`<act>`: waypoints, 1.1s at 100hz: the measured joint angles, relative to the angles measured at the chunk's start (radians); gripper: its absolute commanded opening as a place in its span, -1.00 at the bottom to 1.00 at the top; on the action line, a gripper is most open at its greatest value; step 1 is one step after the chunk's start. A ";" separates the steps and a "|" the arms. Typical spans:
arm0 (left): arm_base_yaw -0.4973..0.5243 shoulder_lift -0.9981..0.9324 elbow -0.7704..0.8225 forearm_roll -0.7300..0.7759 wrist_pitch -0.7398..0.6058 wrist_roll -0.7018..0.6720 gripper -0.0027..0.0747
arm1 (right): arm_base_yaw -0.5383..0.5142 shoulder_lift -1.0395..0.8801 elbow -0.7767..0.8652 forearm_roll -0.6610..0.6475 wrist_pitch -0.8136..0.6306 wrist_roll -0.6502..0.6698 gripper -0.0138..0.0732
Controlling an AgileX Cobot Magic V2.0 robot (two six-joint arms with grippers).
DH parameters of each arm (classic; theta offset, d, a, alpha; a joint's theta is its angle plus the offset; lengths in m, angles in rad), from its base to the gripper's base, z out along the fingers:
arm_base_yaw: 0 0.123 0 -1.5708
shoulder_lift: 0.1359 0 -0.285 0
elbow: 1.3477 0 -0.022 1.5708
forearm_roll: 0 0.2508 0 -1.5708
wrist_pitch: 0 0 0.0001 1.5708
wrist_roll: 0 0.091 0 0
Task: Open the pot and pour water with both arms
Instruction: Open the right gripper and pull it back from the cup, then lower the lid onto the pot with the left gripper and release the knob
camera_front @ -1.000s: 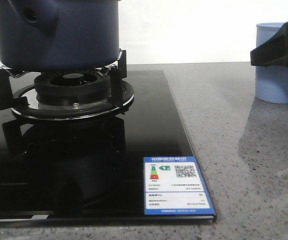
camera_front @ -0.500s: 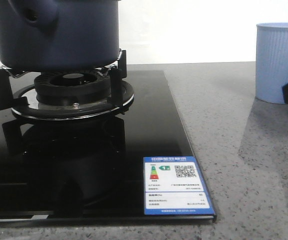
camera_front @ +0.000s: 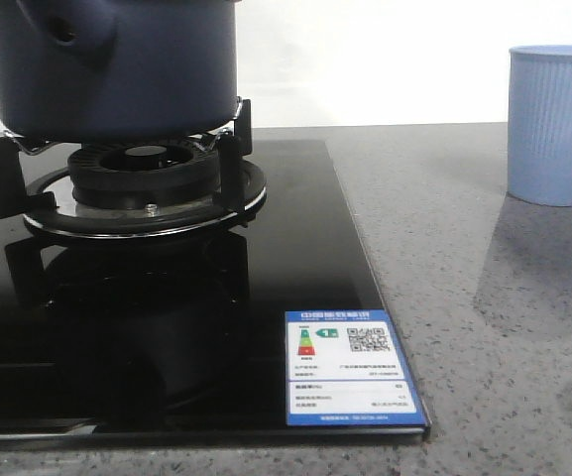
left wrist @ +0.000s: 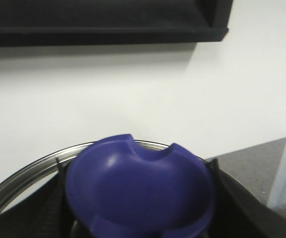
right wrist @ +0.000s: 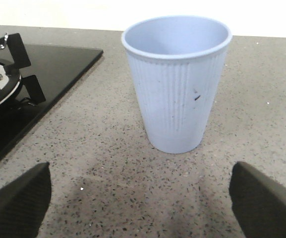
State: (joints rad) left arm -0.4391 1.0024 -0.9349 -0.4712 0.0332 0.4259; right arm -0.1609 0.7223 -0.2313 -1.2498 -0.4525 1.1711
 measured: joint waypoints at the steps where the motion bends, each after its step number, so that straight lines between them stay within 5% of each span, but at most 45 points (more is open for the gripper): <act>1: -0.004 0.004 0.000 0.000 -0.003 0.000 0.03 | 0.000 -0.002 0.000 -0.003 0.000 0.003 0.83; 26: -0.090 0.142 0.000 0.000 -0.113 0.000 0.03 | 0.000 -0.032 0.002 -0.060 -0.002 0.052 0.83; 110: -0.096 0.312 0.000 0.000 -0.175 0.000 0.03 | 0.000 -0.032 0.002 -0.074 -0.005 0.057 0.83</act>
State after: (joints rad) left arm -0.5346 1.3142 -0.9349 -0.4711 -0.1420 0.4259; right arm -0.1609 0.6904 -0.2296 -1.3239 -0.4576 1.2279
